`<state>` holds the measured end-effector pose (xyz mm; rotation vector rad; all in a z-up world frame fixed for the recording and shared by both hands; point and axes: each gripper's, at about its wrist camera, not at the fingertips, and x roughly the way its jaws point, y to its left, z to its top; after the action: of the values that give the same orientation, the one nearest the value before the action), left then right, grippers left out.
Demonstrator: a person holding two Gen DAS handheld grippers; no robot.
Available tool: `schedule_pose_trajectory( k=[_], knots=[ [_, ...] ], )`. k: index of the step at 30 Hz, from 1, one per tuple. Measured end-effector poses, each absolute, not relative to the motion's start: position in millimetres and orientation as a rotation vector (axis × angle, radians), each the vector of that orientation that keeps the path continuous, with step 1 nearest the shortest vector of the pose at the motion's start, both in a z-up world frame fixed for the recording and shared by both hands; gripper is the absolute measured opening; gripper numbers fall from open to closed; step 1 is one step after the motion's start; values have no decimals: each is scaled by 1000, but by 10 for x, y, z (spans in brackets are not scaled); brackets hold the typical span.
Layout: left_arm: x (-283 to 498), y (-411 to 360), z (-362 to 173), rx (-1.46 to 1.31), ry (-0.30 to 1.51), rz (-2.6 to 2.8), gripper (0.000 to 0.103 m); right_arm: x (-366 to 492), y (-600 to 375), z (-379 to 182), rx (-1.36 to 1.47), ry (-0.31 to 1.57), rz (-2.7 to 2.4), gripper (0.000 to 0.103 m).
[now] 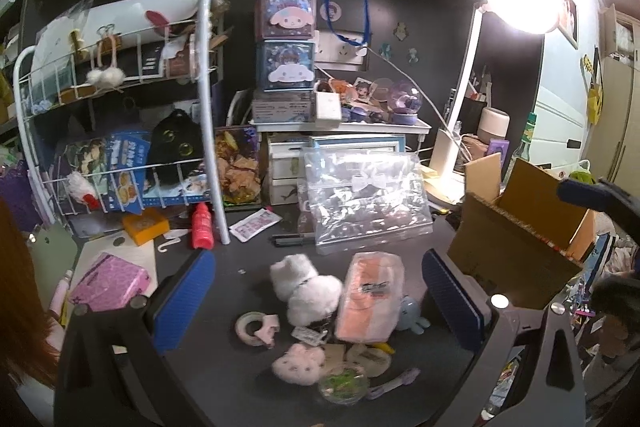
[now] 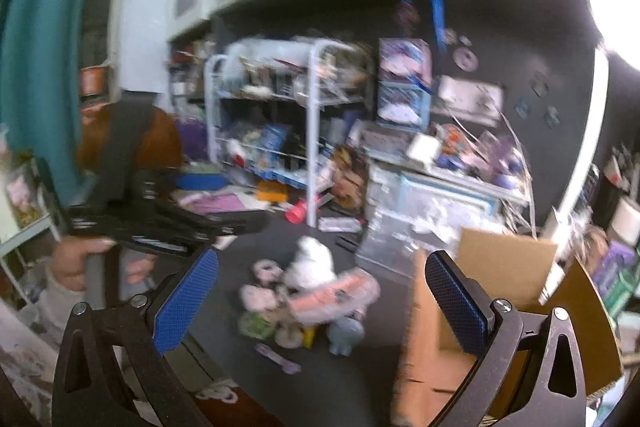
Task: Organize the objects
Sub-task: 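Lower the right gripper onto the purple stick and close it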
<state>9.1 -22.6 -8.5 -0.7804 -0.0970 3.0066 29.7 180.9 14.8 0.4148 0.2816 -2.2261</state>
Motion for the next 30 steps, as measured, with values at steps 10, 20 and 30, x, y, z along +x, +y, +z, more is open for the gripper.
schedule_pose_trajectory(
  k=[10, 20, 30],
  knots=[
    [217, -721, -548, -815, -165, 2944, 103, 289, 1234, -635, 699, 298, -2005, 65],
    [314, -796, -979, -926, -242, 2760, 103, -162, 1351, -1413, 980, 383, -2042, 45],
    [352, -695, -1047, -953, -239, 2689, 103, -174, 1320, -1503, 957, 472, -2037, 16]
  ],
)
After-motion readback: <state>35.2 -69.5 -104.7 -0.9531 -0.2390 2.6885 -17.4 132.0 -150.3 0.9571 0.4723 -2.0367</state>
